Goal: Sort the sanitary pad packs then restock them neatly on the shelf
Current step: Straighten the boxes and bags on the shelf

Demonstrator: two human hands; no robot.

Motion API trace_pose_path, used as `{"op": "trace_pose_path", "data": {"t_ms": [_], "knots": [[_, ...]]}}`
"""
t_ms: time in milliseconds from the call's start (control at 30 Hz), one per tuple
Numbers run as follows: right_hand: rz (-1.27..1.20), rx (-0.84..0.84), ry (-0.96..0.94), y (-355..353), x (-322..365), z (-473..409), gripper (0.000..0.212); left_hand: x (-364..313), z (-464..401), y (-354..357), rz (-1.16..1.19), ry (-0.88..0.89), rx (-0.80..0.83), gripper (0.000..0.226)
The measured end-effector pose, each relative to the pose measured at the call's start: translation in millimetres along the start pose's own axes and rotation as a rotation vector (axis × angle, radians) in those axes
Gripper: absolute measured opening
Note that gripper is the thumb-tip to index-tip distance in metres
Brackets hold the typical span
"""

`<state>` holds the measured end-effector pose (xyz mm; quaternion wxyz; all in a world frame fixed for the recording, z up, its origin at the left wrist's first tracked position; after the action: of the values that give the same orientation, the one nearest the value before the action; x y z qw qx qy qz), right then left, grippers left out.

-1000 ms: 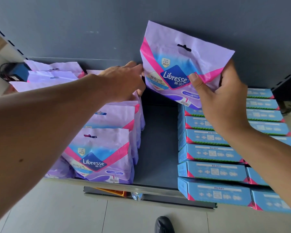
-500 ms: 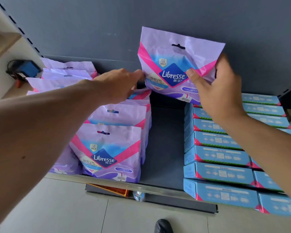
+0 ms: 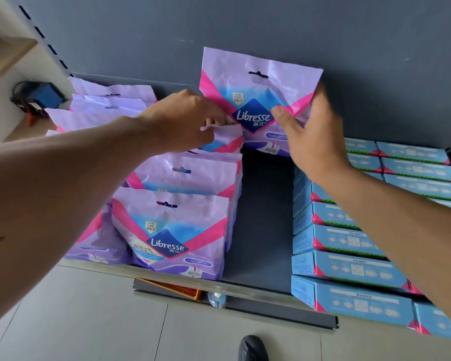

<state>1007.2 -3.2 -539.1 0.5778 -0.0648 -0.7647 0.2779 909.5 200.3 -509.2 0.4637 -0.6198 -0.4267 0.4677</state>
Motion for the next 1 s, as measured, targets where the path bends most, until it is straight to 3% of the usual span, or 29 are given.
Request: {"op": "trace_pose_path", "data": {"t_ms": [300, 533, 700, 767, 833, 900, 1000], "knots": [[0.023, 0.175, 0.080, 65.7, -9.1, -5.4, 0.039, -1.8, 11.8, 3.7, 0.007, -0.037, -0.070, 0.024], [-0.103, 0.339, 0.325, 70.5, -14.2, 3.9, 0.018, -0.4, 27.6, 5.2, 0.101, -0.143, -0.159, 0.024], [-0.186, 0.367, 0.416, 67.9, -11.2, 12.2, 0.028, 2.1, 49.9, -6.5, 0.182, -0.240, -0.364, 0.032], [-0.214, 0.382, 0.470, 69.8, -8.8, 13.4, 0.046, 3.5, 59.9, -11.0, 0.178, -0.250, -0.385, 0.033], [-0.261, 0.405, 0.507, 71.5, -10.3, 13.6, 0.066, 0.7, 72.8, -17.7, 0.181, -0.214, -0.376, 0.039], [-0.276, 0.442, 0.512, 72.7, -8.7, 15.7, 0.072, -11.7, 87.7, -21.9, 0.147, -0.088, -0.287, 0.058], [-0.257, 0.509, 0.513, 73.6, -8.0, 20.0, 0.077, -44.0, 110.1, -12.7, -0.113, 0.159, -0.064, 0.092]]}}
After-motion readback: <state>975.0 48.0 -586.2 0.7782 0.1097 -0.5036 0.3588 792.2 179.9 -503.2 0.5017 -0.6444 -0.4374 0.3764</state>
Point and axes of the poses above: each hand's wrist, its own z-axis away from the middle knuckle, its own y-axis out of the palm, x = y × z, the point moved 1 cm from there along -z, towards the middle knuckle, and after that the axes turned 12 degrees about y, right-handed, at the moved point
